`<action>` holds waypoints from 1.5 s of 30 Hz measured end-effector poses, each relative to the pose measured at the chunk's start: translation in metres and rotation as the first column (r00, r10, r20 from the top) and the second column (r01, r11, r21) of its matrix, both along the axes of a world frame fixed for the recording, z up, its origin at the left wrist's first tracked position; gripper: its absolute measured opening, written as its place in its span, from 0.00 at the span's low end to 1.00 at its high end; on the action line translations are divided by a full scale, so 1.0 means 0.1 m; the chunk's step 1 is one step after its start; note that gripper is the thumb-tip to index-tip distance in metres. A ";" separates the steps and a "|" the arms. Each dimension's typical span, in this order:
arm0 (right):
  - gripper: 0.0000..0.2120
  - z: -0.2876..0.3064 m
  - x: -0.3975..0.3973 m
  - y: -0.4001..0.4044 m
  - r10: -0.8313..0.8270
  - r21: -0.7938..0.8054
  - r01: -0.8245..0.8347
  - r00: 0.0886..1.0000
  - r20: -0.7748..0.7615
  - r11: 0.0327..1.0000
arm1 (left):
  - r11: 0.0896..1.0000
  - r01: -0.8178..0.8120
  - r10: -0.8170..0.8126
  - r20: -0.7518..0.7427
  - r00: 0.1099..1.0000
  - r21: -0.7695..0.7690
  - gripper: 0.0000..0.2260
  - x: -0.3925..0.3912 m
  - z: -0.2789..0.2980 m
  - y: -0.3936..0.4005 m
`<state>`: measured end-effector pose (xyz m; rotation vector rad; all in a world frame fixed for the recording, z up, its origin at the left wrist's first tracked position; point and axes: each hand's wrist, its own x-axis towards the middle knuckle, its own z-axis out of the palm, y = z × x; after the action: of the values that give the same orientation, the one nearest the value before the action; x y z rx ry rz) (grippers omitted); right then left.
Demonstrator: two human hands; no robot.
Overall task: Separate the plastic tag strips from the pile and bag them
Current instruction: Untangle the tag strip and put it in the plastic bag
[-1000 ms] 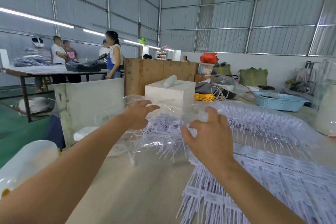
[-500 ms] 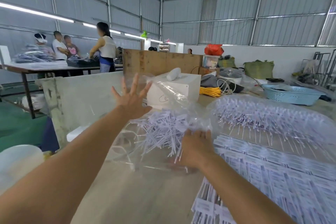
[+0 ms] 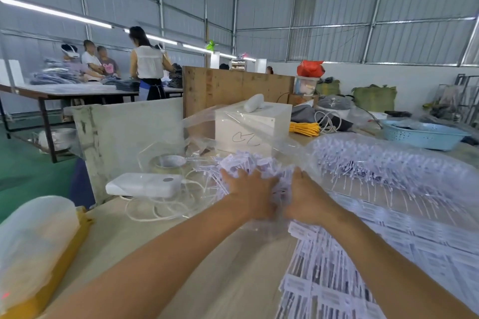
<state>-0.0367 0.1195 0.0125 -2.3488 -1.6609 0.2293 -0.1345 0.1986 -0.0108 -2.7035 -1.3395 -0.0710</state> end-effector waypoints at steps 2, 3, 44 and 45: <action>0.45 0.02 -0.02 -0.08 0.043 0.027 -0.043 0.999 -0.004 0.999 | 0.995 -0.092 0.089 -0.074 0.993 -0.035 0.31 -0.05 -0.06 0.09; 0.44 0.06 -0.03 -0.13 0.065 0.050 -0.064 0.998 -0.008 0.997 | 0.990 -0.132 0.129 -0.080 0.988 -0.038 0.29 -0.08 -0.06 0.11; 0.14 -0.15 1.54 -3.16 -0.477 0.565 0.441 0.874 -0.094 0.697 | 0.700 0.656 -0.680 -0.015 0.733 0.282 0.15 1.65 0.13 -1.98; 0.16 -0.14 1.57 -3.18 -0.509 0.637 0.438 0.857 -0.082 0.635 | 0.685 0.672 -0.701 0.004 0.713 0.282 0.15 1.61 0.20 -2.01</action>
<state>0.1200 -0.1984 -0.0017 -2.1452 -0.8610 -0.5048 0.0264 -0.0026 0.0093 -2.8186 -0.2052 -0.4402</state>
